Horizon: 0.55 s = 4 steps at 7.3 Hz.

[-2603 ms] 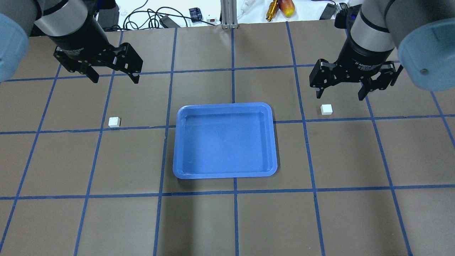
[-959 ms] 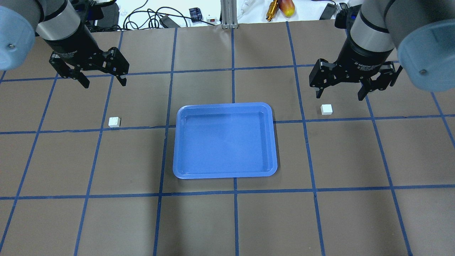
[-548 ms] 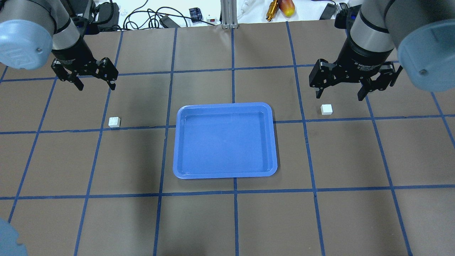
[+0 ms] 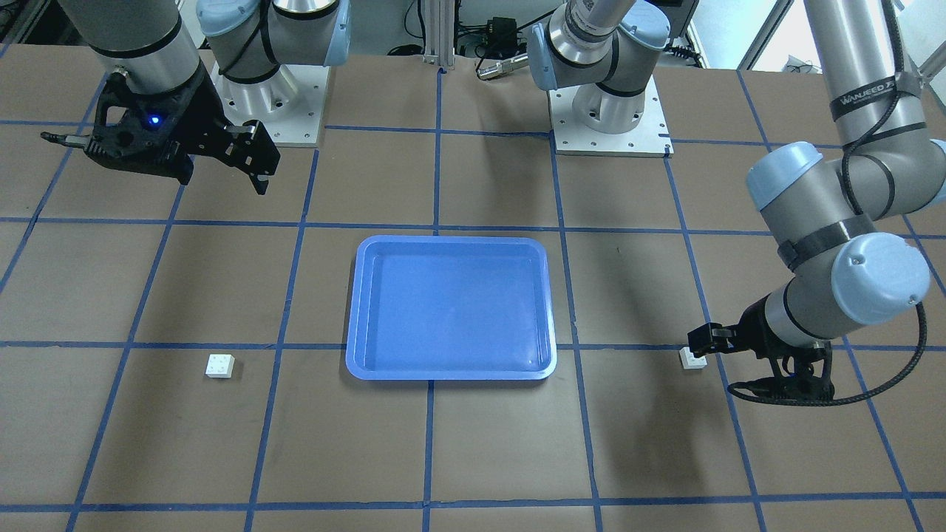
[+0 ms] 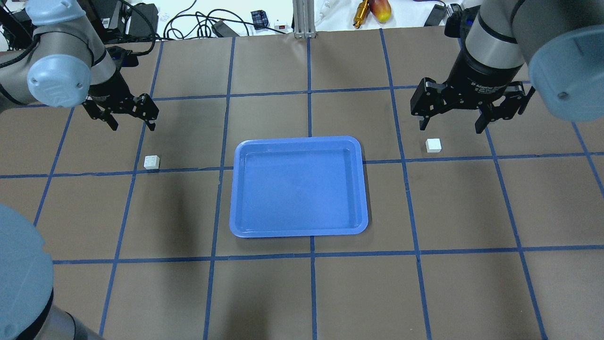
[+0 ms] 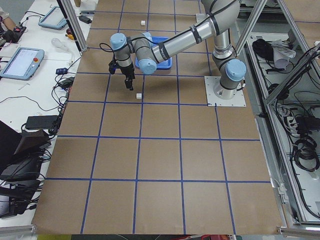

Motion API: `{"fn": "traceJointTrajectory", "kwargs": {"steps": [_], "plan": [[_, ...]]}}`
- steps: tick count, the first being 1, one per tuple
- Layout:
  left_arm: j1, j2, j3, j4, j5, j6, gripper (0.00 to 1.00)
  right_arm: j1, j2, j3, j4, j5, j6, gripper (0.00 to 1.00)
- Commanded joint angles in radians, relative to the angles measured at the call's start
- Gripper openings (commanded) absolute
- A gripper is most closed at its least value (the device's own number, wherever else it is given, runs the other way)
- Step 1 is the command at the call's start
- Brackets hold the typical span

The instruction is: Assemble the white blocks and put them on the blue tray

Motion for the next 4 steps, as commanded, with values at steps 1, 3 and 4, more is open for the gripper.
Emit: {"fn": "traceJointTrajectory", "kwargs": {"steps": [1, 3, 4], "plan": [[0.012, -0.008, -0.071, 0.081, -0.001, 0.037, 1.0, -0.003, 0.002, 0.0, -0.003, -0.001, -0.015, 1.0], [0.012, -0.013, -0.11, 0.108, -0.002, 0.039, 1.0, -0.005, 0.002, 0.0, 0.0, -0.001, -0.016, 1.0], [0.015, -0.013, -0.154, 0.178, -0.001, 0.05, 1.0, -0.018, 0.01, 0.002, -0.001, 0.004, -0.056, 1.0]]}}
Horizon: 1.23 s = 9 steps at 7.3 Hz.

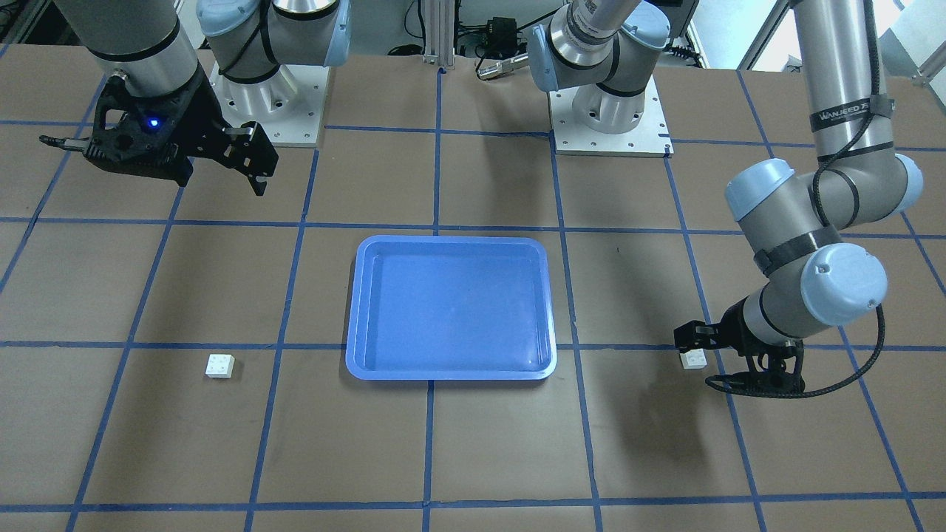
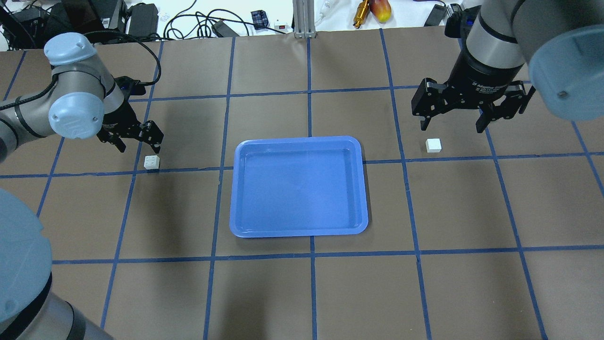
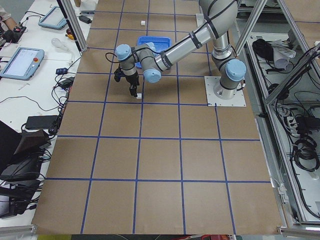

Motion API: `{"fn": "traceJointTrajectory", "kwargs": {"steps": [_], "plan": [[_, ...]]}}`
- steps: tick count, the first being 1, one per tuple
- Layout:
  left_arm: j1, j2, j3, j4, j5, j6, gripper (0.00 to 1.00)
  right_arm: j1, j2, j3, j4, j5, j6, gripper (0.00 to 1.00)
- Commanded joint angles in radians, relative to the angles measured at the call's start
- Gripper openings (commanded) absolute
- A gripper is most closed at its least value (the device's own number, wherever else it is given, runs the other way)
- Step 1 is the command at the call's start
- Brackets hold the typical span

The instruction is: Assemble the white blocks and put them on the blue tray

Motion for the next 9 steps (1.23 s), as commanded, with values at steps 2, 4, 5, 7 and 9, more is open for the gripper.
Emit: {"fn": "traceJointTrajectory", "kwargs": {"steps": [2, 4, 5, 7, 9], "plan": [[0.033, -0.006, -0.08, 0.102, -0.023, 0.011, 1.0, -0.118, 0.032, 0.004, -0.002, 0.037, -0.319, 1.0], [0.033, -0.025, -0.091, 0.1, -0.037, 0.002, 0.99, -0.16, 0.033, 0.003, -0.027, 0.056, -0.483, 1.0], [0.033, -0.029, -0.089, 0.1, -0.04, -0.001, 0.99, -0.165, 0.044, 0.004, -0.091, 0.065, -0.65, 1.0], [0.031, -0.034, -0.08, 0.1, -0.04, -0.027, 0.79, -0.177, 0.082, 0.004, -0.103, 0.067, -0.863, 1.0], [0.031, -0.034, -0.078, 0.102, -0.042, -0.04, 0.71, -0.23, 0.11, 0.004, -0.111, 0.074, -1.13, 1.0]]}}
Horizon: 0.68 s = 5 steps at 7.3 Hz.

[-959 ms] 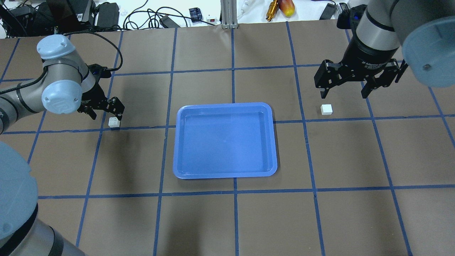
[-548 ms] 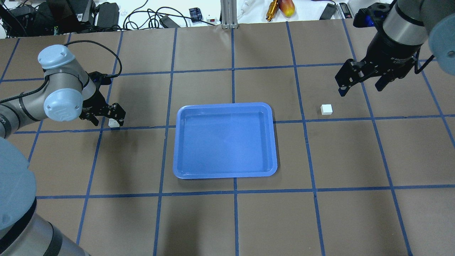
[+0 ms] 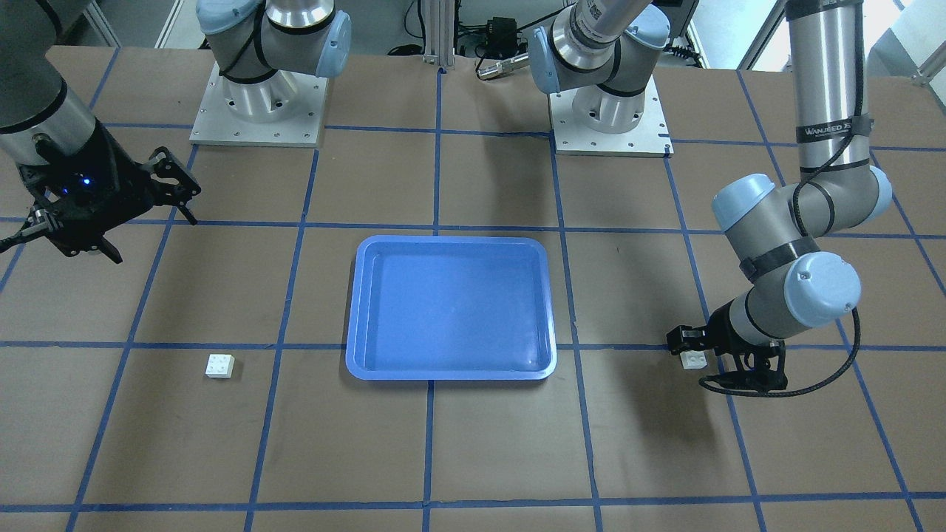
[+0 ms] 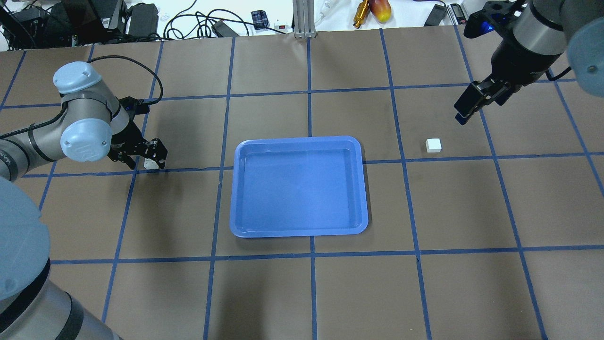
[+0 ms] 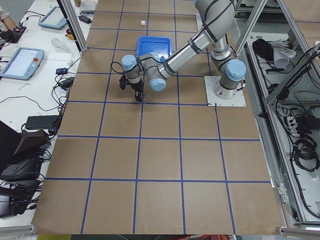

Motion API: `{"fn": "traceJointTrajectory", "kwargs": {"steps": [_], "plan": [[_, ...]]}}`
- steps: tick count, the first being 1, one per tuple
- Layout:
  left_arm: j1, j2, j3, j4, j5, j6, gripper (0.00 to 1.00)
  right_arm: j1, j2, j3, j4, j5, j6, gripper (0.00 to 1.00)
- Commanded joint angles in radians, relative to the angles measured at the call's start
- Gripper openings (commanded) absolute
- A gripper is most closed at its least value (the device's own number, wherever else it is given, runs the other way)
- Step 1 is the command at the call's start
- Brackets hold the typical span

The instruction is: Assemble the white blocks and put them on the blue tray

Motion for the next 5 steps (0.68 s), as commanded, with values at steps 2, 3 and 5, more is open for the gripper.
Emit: {"fn": "traceJointTrajectory", "kwargs": {"steps": [2, 3, 5], "plan": [[0.0, -0.008, 0.007, 0.012, -0.003, -0.007, 0.7, -0.087, 0.071, 0.0, -0.005, 0.036, -0.439, 1.0], [0.0, -0.013, 0.004, 0.024, -0.026, -0.009, 0.7, -0.113, 0.093, 0.0, -0.005, 0.035, -0.521, 1.0], [-0.002, -0.013, 0.006, 0.024, -0.029, -0.015, 0.44, -0.151, 0.178, -0.001, -0.007, 0.036, -0.641, 1.0]]}}
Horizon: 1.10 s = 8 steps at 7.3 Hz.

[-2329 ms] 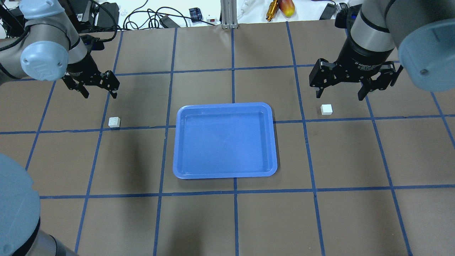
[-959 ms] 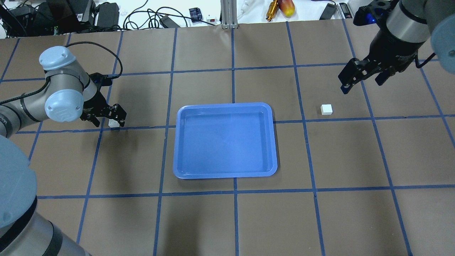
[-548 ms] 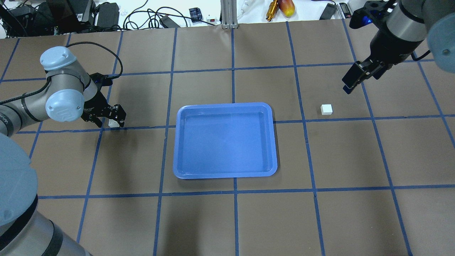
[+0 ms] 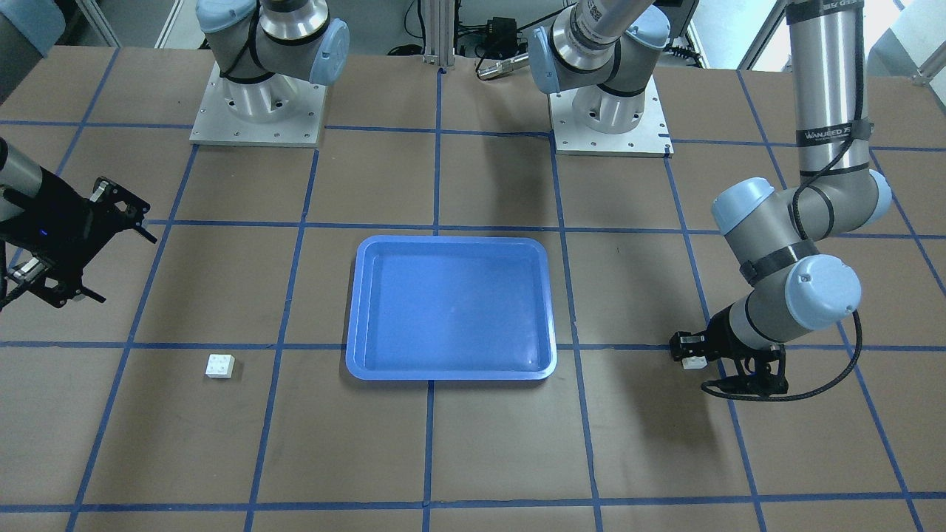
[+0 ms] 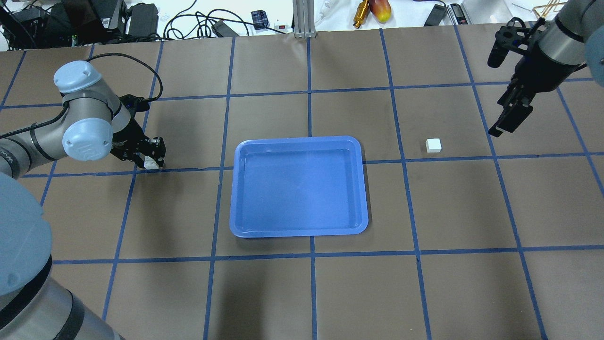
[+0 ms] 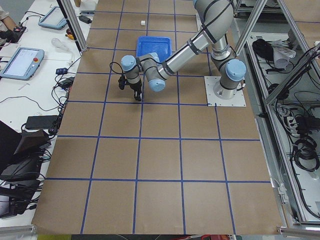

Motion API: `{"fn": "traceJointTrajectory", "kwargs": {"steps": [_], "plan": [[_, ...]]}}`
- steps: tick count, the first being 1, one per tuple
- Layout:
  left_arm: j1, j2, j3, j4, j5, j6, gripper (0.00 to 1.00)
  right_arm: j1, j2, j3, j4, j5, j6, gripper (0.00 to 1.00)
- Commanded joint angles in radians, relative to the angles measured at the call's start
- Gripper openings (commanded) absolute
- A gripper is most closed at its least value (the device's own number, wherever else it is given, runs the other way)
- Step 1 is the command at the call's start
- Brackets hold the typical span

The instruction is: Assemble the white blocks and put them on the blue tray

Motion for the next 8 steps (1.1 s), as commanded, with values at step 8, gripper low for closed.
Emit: {"fn": "traceJointTrajectory", "kwargs": {"steps": [8], "plan": [[-0.216, 0.186, -0.015, -0.203, -0.157, -0.159, 0.34, -0.054, 0.281, -0.003, -0.237, 0.192, -0.474, 1.0]]}}
